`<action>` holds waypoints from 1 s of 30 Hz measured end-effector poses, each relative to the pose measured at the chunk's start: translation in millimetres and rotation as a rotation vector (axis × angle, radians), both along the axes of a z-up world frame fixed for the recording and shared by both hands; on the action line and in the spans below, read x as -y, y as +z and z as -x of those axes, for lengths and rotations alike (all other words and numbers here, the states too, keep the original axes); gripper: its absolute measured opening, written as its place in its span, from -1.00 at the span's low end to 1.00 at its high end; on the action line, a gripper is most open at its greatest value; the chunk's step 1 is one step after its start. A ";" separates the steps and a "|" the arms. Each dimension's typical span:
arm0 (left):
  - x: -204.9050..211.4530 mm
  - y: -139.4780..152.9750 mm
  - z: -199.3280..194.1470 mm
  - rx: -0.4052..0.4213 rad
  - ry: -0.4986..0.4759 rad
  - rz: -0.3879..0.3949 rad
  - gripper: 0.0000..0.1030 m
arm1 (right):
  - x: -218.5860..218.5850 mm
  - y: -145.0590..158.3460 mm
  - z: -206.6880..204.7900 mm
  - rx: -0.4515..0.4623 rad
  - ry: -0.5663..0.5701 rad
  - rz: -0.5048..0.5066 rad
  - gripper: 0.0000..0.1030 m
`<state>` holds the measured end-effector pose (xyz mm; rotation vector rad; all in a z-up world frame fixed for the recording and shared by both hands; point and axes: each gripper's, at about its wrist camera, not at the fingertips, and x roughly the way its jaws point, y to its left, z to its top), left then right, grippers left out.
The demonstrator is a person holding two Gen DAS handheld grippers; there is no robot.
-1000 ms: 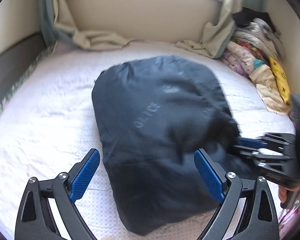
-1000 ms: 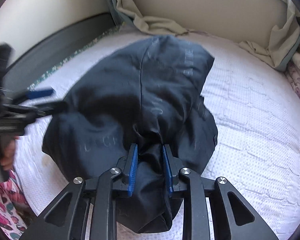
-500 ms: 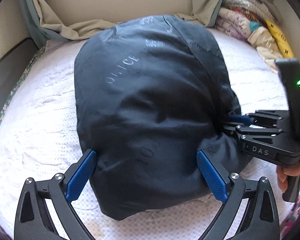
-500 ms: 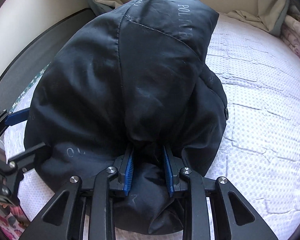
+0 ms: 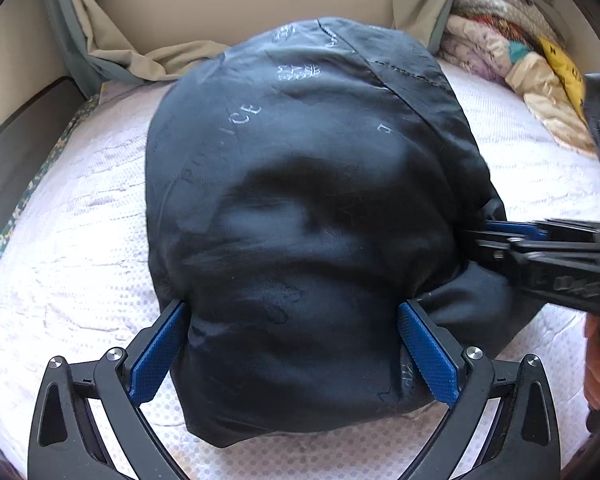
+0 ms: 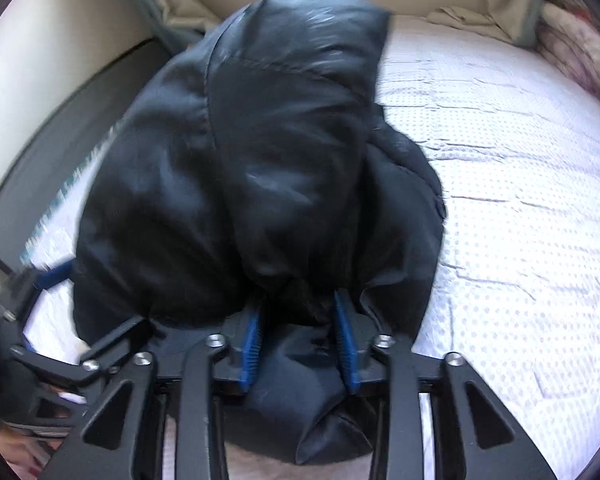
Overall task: Fold large clothes
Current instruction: 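Open both tools and pull them back from the folded jacket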
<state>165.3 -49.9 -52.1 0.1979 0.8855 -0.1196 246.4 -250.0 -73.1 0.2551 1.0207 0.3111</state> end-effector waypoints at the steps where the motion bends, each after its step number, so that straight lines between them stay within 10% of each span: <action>1: -1.2 2.9 0.6 0.004 0.002 0.006 1.00 | 3.5 7.3 3.8 0.015 -0.007 -0.026 0.23; 8: -3.3 28.8 14.4 0.046 0.025 -0.024 1.00 | 9.5 53.5 42.8 0.178 -0.046 0.001 0.50; 19: -8.8 57.5 63.8 0.143 0.046 -0.082 1.00 | 33.4 53.6 88.4 0.174 -0.180 -0.073 0.70; 30: -8.1 61.9 114.1 0.174 0.109 -0.091 1.00 | -5.5 65.2 143.2 0.216 -0.091 0.159 0.99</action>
